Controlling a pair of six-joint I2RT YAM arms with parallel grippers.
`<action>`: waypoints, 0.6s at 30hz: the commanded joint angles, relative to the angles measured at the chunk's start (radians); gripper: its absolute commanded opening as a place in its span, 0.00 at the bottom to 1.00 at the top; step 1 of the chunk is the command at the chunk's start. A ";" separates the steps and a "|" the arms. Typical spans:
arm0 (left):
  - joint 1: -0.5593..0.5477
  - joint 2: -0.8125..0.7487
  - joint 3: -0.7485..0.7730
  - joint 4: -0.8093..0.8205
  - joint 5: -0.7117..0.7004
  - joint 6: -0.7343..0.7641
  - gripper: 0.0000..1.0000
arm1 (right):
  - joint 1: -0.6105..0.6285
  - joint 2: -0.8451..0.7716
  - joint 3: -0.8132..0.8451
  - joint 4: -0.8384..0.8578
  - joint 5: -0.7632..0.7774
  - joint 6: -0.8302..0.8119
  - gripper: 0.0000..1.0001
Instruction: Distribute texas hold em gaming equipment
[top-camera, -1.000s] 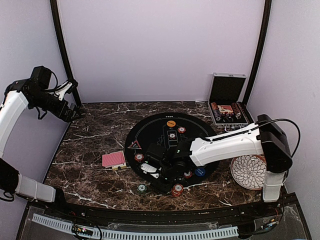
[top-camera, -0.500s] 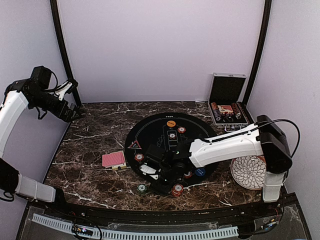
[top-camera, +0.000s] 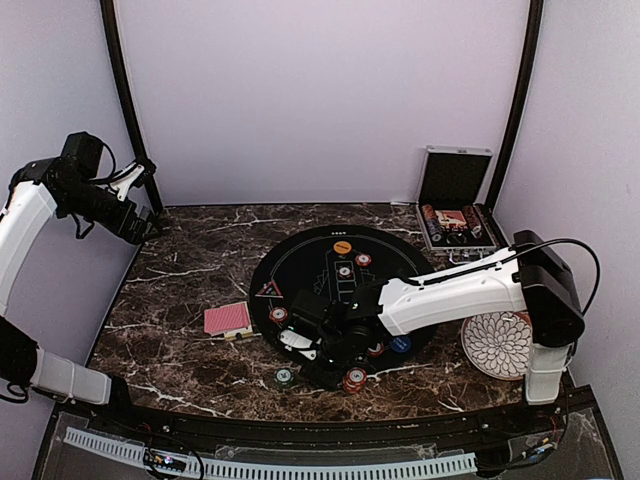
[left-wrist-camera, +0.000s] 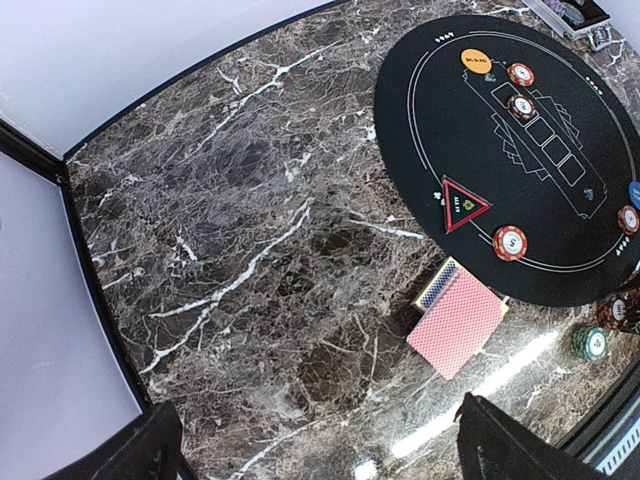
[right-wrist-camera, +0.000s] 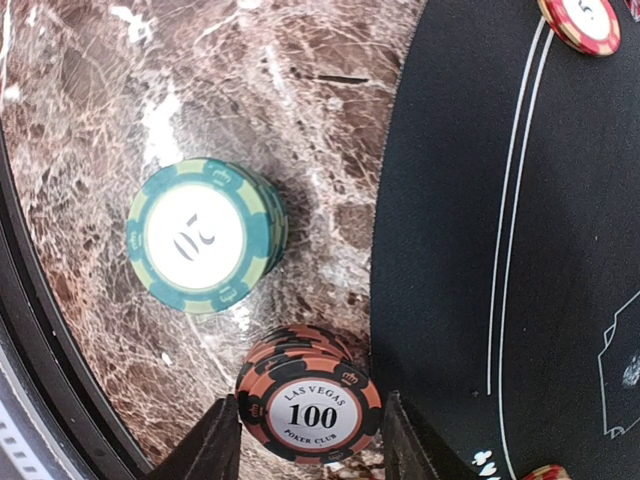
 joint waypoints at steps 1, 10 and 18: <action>-0.005 -0.015 0.022 -0.024 -0.004 0.013 0.99 | 0.012 0.005 0.018 0.012 0.010 0.005 0.46; -0.005 -0.014 0.022 -0.022 0.001 0.012 0.99 | 0.013 -0.013 0.021 0.007 0.027 0.001 0.36; -0.005 -0.015 0.022 -0.024 -0.001 0.013 0.99 | 0.014 -0.025 0.034 -0.014 0.044 0.001 0.32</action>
